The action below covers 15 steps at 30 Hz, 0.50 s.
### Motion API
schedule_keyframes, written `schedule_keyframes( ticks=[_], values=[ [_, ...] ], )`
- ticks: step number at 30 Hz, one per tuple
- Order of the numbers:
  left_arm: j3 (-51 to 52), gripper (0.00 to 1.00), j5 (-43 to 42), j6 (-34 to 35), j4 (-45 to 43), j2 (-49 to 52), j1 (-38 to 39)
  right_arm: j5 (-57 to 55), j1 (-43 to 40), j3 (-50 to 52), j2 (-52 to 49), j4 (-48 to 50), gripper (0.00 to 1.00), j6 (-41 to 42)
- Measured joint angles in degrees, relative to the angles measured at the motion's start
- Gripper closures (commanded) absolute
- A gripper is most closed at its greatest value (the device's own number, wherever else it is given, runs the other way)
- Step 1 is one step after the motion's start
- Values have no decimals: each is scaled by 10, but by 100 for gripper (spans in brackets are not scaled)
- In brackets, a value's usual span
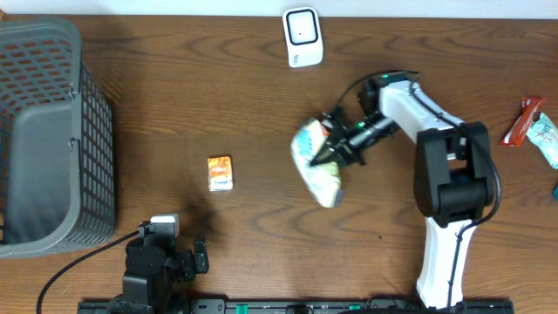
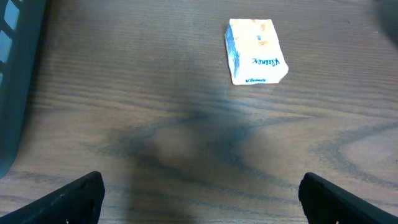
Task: Scan the item barcode
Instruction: 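Carry the white-blue bag up to the white scanner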
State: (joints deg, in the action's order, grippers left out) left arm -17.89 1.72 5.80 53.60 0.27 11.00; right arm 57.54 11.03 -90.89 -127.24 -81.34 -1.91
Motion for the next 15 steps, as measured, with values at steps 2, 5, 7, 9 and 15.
schedule_keyframes(
  ticks=[2, 5, 7, 9, 15],
  values=[
    [0, 0, 0, 0, 0, 0, 0, -41, -14, 3, 14, -18, 99, -29],
    [0, 0, 0, 0, 0, 0, 0, -78, -20, 5, 57, -6, 98, -55],
    [0, 0, 0, 0, 0, 0, 0, -94, -20, 6, 99, 21, 98, -65],
    [0, 0, 0, 0, 0, 0, 0, -104, -19, 5, 147, 64, 98, -74],
    [0, 0, 0, 0, 0, 0, 0, -157, 2, 4, 239, 261, 99, -94]
  ],
)
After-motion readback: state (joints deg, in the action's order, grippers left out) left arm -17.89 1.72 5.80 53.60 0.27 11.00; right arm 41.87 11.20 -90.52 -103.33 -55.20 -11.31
